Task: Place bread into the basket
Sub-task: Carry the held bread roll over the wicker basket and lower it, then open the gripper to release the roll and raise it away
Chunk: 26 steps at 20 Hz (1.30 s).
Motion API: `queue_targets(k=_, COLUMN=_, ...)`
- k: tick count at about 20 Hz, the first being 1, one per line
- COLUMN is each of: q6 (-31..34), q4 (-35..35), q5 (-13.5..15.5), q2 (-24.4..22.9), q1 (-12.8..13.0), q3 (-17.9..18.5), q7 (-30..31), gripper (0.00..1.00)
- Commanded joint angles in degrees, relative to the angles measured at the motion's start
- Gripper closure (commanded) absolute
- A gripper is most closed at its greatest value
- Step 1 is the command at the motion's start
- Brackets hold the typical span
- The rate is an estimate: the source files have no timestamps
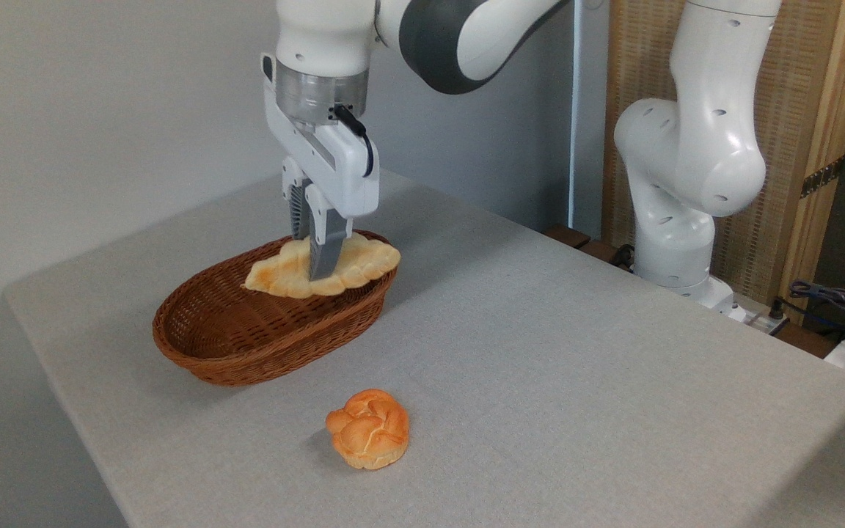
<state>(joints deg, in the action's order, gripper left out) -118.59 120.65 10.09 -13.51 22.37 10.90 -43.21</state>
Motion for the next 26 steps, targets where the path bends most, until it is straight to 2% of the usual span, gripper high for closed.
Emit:
queue_targets(k=1, q6=0.2, q4=-0.8, q5=0.6, q2=2.3, q1=3.6, q3=0.7, q7=10.2, gripper=0.16)
queue_targets(k=2, q6=0.2, q4=-0.8, q5=0.5, q2=2.6, q1=4.3, q3=0.7, q7=10.8, gripper=0.14)
queue_targets(k=6, q6=0.1, q4=-0.8, q5=0.5, q2=3.6, q1=4.3, q3=0.7, q7=10.8, gripper=0.04)
queue_targets(k=10, q6=-0.6, q4=-0.9, q5=-0.3, q2=3.6, q1=4.1, q3=1.3, q7=10.2, gripper=0.01)
queue_targets(k=15, q6=0.1, q4=-0.9, q5=-10.5, q2=3.1, q1=3.6, q3=5.6, q7=9.9, gripper=0.0)
queue_targets(k=18, q6=0.8, q4=-0.9, q5=-14.1, q2=2.8, q1=3.6, q3=8.3, q7=9.7, gripper=0.0)
queue_targets(k=21, q6=1.0, q4=-0.9, q5=-14.6, q2=2.7, q1=3.6, q3=10.6, q7=4.2, gripper=0.0)
queue_targets(k=23, q6=3.3, q4=-1.0, q5=-14.6, q2=2.5, q1=3.6, q3=12.7, q7=2.0, gripper=0.0)
queue_targets(k=25, q6=6.4, q4=-1.0, q5=-14.6, q2=2.4, q1=3.6, q3=13.1, q7=-1.9, gripper=0.0)
queue_targets(k=26, q6=6.5, q4=-1.3, q5=-14.3, q2=2.4, q1=3.5, q3=13.2, q7=-1.4, gripper=0.0)
